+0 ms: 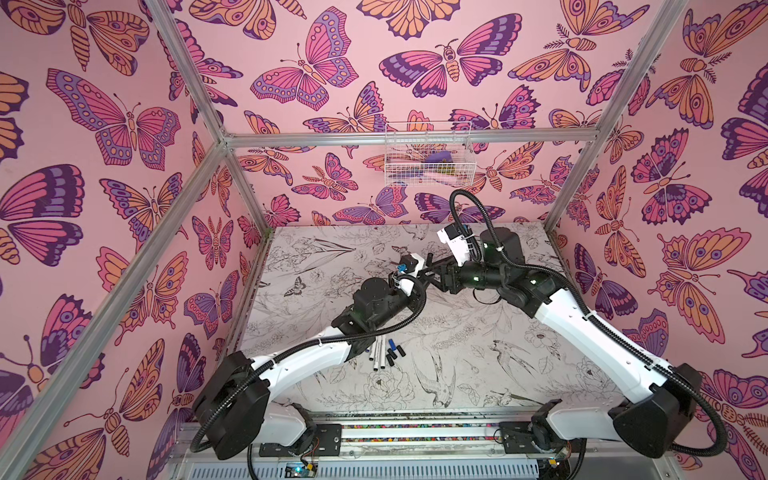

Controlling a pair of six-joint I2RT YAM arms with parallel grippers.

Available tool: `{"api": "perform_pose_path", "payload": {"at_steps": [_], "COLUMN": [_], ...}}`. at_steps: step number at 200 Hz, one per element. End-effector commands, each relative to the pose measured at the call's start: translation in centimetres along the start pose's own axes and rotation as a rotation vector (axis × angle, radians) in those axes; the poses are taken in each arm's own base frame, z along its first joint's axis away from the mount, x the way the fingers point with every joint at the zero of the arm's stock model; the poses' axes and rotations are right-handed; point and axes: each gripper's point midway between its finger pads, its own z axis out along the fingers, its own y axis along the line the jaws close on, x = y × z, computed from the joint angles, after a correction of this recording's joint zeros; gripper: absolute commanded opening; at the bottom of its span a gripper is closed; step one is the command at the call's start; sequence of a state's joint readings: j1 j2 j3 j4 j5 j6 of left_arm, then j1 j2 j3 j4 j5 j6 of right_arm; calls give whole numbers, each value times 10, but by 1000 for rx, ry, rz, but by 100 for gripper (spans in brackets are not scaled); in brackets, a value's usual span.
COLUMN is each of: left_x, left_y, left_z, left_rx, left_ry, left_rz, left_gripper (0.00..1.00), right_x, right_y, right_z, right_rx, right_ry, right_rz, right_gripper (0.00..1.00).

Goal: Insert the pens into the pen caps

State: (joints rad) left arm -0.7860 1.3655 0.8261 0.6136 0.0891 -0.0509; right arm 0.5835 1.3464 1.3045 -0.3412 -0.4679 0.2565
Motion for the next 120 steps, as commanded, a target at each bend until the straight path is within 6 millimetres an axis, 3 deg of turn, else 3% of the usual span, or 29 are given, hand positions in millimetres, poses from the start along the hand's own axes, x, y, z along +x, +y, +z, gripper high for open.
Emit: {"api": "perform_pose_path", "payload": {"at_steps": [1,51,120], "left_x": [-10,6,11], "left_y": [-5,-5,-5], "left_z": [-1,1,3], "left_rx": [27,29,30], "left_ry": [-64,-32,-19], "left_rz": [-10,-45,-52], "left_gripper": [0,0,0], "right_x": [-10,-25,-40], "right_y": [1,8,17], "right_z": [-6,-8,-5], "right_rx": [23,-1,-47], "right_ry": [-21,-64,-94], "right_rz": [-31,-36,-38], "right_gripper": [50,50,48]}}
